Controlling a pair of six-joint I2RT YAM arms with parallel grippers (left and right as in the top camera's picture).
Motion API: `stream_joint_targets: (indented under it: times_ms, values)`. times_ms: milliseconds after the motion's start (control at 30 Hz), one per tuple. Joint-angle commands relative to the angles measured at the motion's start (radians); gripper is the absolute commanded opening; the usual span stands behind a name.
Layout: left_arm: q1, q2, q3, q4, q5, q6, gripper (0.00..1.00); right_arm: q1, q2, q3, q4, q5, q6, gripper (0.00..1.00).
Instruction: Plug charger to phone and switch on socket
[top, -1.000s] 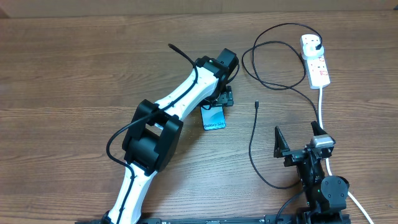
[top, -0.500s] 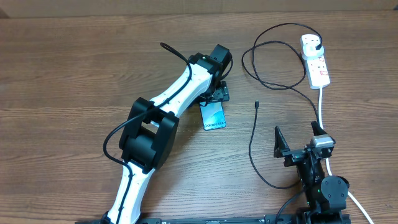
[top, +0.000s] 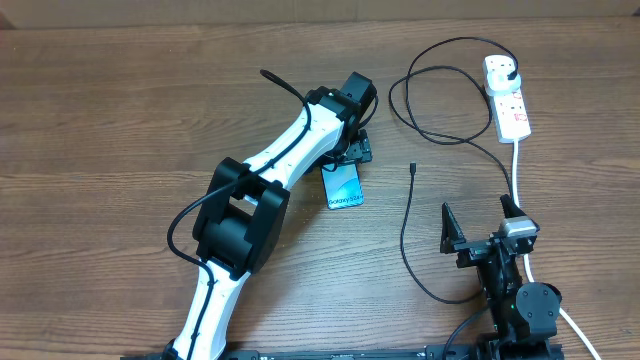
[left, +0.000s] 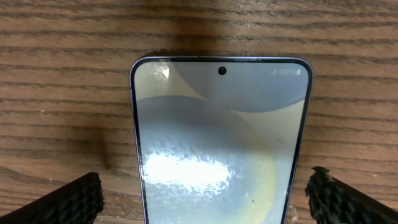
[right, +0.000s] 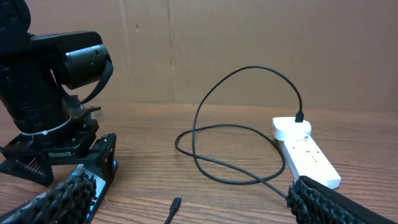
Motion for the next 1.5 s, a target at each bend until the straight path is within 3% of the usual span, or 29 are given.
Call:
stream_joint_targets:
  times_ms: [0, 633, 900, 1267, 1467]
  values:
    - [-0.007, 0.024, -0.024, 0.010, 0.000, -0.025, 1.00, 0.006, -0.010, -0.010, 0.003, 0.009, -0.002, 1.00]
    - [-0.008, 0.024, -0.057, 0.027, -0.002, -0.020, 1.00, 0.006, -0.010, -0.010, 0.003, 0.009, -0.002, 1.00]
    - [0.002, 0.024, -0.057, -0.048, -0.114, -0.020, 1.00, 0.006, -0.010, -0.010, 0.003, 0.010, -0.002, 1.00]
    - [0.056, 0.024, -0.057, -0.103, -0.107, 0.097, 1.00, 0.006, -0.010, -0.010, 0.003, 0.009, -0.002, 1.00]
    - [0.066, 0.024, -0.057, -0.114, 0.011, 0.149, 1.00, 0.006, -0.010, -0.010, 0.003, 0.010, -0.002, 1.00]
